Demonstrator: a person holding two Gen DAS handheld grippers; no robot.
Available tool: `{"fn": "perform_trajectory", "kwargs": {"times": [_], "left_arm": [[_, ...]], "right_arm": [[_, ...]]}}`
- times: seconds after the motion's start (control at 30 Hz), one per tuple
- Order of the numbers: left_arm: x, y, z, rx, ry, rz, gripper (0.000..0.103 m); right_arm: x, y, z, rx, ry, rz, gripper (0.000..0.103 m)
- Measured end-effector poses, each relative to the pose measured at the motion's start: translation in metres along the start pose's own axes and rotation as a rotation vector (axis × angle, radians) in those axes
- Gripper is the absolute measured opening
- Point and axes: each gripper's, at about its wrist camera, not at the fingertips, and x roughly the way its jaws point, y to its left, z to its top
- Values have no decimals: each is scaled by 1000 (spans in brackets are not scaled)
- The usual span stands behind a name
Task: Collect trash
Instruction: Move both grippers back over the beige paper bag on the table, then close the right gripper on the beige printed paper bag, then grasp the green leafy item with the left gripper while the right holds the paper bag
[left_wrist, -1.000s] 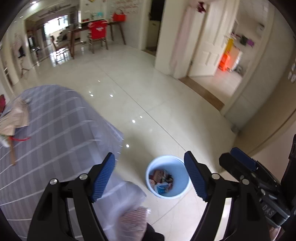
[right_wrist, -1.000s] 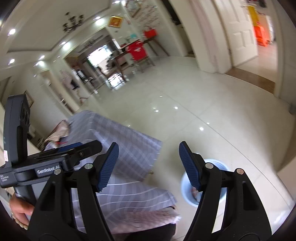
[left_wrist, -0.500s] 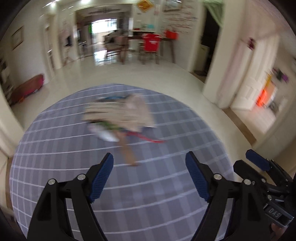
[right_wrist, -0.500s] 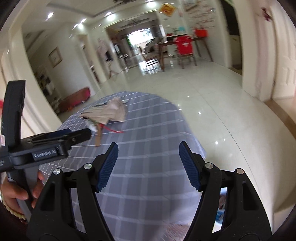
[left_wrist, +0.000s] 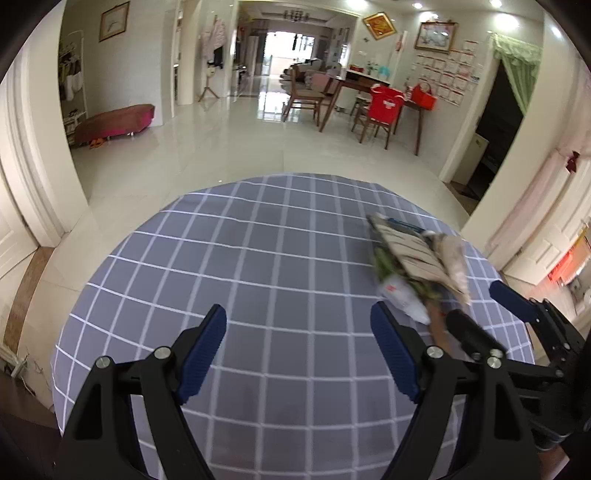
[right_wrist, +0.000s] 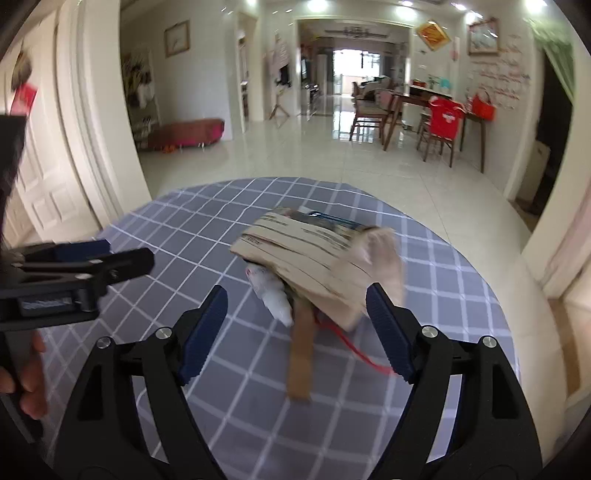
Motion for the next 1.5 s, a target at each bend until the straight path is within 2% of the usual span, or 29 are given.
{"fn": "perform_trajectory", "kwargs": {"times": [0.2,0.3,0.33,0.67,0.73,0.8,0.87,0.9,1.03,1.13,1.3,1.43,1.5], "left_arm": [[16,14,7,-22,16,-9,79],[22,16,8,-12,22,-19,79],[24,17,8,-10,24,-19,79],[32,8,7,9,41,-26,79],[33,7,7,10,45,-22,79],[33,7,7,7,47,-21,79],[32,6,7,5,46,-19,79],[31,5,8,8,46,-21,79],[28,0,9,23,44,-24,79],[25,-7,10,31,39,-34,79],[30,-25,11,44,60,-84,79],[36,-35,11,24,85,-126,79],[37,-42,9,40,91,-127,79]], "right_arm": [[45,18,15,-84,31,-32,77],[50,6,20,0,26,70,77],[50,4,20,22,22,75,77],[67,10,26,-26,53,32,76],[67,6,26,-18,77,25,66],[69,1,26,5,80,36,62],[66,-2,27,21,64,60,45],[65,-3,27,24,60,69,30],[53,-12,30,72,34,124,16],[42,-21,31,96,5,137,12],[22,-42,31,171,-41,185,11],[15,-63,25,258,-33,276,12],[8,-66,20,255,-31,272,12]]}}
